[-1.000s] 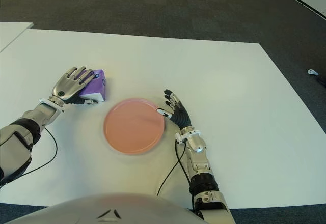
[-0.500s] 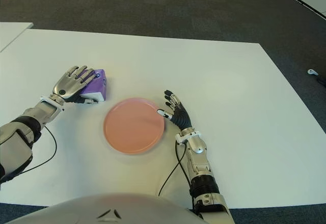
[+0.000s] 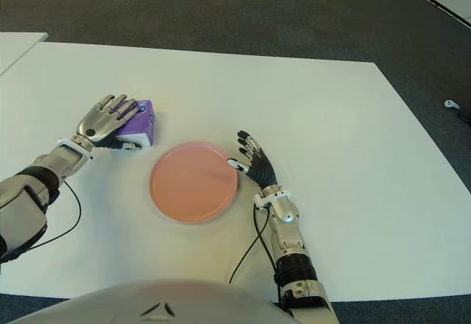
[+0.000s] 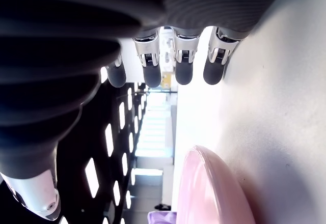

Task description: Put the tissue paper into the plate.

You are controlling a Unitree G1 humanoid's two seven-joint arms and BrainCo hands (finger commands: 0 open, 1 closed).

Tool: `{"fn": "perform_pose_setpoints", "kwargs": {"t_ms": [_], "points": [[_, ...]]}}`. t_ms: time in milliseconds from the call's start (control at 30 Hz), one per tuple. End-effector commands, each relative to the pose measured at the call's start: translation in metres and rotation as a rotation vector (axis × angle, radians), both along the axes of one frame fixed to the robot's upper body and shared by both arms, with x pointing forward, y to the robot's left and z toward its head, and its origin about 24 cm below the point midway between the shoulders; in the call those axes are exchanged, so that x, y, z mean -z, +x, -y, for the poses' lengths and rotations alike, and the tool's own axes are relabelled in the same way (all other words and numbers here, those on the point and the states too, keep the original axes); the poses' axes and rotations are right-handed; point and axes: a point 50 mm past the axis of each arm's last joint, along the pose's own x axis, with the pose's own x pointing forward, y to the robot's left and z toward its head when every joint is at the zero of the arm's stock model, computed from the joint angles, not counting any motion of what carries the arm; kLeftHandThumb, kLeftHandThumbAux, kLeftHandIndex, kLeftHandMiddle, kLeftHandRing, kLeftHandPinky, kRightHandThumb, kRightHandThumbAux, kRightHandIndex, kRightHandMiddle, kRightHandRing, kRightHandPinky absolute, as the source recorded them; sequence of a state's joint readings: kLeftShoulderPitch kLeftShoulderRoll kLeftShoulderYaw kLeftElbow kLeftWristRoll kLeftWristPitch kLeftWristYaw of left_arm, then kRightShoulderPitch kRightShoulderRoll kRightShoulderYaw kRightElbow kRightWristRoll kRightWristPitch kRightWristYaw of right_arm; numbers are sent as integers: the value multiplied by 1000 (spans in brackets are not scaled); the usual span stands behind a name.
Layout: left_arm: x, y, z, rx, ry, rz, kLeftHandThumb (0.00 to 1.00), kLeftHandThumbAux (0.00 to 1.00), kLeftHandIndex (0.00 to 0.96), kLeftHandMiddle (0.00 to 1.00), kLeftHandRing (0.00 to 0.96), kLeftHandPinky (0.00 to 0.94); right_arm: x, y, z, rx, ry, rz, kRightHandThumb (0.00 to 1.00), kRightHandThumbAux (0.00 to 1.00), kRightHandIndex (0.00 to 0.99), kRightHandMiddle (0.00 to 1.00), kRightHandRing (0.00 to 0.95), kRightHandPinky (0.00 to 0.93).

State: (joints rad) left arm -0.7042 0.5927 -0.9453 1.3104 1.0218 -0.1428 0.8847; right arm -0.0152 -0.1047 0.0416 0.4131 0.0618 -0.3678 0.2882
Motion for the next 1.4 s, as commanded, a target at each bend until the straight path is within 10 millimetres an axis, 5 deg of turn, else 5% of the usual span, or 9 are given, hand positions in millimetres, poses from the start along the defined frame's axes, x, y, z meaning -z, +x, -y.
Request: {"fn": "perform_pose_setpoints", "kwargs": {"t_ms": [33, 200, 367, 833, 1400], "points": [[52, -36, -2, -93, 51, -353, 659, 453, 314, 347, 354, 418, 79, -72, 8, 37, -12, -501, 6, 671, 0, 0, 0, 0], [56, -37, -1, -149, 5, -412, 717, 657, 415, 618, 634, 694, 79, -72, 8, 37, -13, -503, 7, 671, 0, 0, 0, 0], [59, -38, 0, -227, -93, -467, 730, 684, 430, 717, 735, 789, 79, -72, 8, 39, -14, -504, 7, 672, 0, 0, 0, 0], [64, -37, 8, -299, -205, -527, 746, 693, 444, 820, 823, 835, 79, -71, 8, 43, -9, -503, 11, 677, 0, 0, 0, 0], [66, -39, 11, -299, -261, -495, 747, 696, 444, 833, 831, 820, 78, -70, 6, 48, -4, -494, 6, 684, 0, 0, 0, 0]]}}
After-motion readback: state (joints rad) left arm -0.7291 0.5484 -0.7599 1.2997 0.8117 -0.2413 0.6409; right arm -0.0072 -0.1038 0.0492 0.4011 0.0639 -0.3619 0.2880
